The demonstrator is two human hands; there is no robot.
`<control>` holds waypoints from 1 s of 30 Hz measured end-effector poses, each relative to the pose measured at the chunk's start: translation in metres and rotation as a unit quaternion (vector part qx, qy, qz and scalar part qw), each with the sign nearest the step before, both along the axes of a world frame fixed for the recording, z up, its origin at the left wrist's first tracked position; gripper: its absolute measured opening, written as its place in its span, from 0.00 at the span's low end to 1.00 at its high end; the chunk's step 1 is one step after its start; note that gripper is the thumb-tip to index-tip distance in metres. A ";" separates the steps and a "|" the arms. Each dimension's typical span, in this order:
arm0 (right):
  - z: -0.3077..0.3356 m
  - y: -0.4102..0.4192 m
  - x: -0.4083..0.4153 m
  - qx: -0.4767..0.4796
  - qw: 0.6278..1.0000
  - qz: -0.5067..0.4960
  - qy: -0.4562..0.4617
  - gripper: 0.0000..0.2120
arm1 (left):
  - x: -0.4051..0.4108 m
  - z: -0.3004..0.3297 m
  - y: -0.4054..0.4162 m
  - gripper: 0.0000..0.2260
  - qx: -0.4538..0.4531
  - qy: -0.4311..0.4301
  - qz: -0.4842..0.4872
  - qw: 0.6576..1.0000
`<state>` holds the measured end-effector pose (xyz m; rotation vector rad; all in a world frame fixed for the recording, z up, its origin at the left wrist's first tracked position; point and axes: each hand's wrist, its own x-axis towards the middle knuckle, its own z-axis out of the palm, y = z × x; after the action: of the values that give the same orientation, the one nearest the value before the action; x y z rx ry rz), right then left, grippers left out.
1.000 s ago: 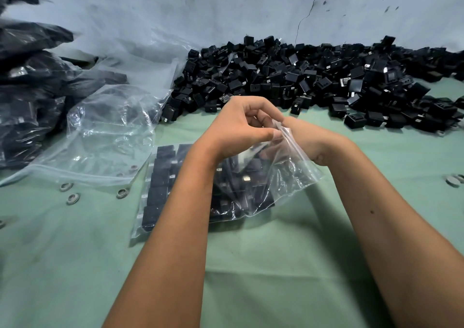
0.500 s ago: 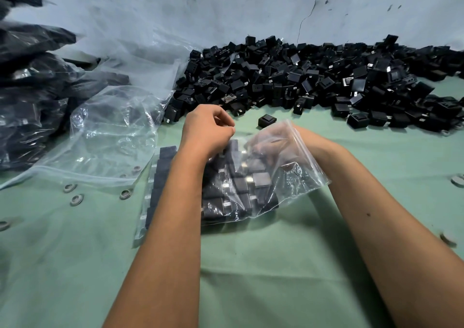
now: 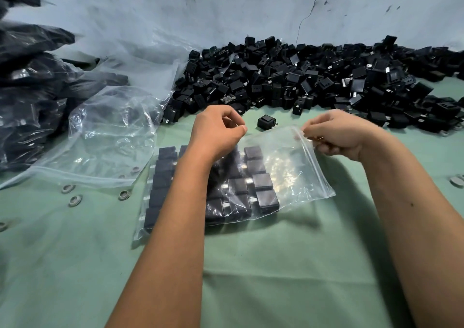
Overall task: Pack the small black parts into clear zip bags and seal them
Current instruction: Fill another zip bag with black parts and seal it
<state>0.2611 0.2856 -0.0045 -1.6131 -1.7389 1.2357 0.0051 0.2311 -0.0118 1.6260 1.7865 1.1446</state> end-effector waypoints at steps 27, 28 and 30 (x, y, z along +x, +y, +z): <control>-0.018 -0.001 -0.048 0.191 0.950 -0.245 0.029 0.17 | 0.050 -0.008 -0.001 0.21 0.059 0.108 -0.176 0.977; -0.016 -0.003 -0.044 0.175 0.952 -0.246 0.044 0.17 | 0.051 -0.008 -0.001 0.20 0.056 0.116 -0.176 0.976; -0.011 -0.007 -0.035 0.151 0.959 -0.234 0.058 0.13 | 0.054 -0.010 -0.001 0.22 0.047 0.129 -0.180 0.974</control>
<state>0.2257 0.2786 -0.0159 -1.6057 -1.2927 0.7787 0.0590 0.2299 -0.0216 2.1305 1.5118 0.8933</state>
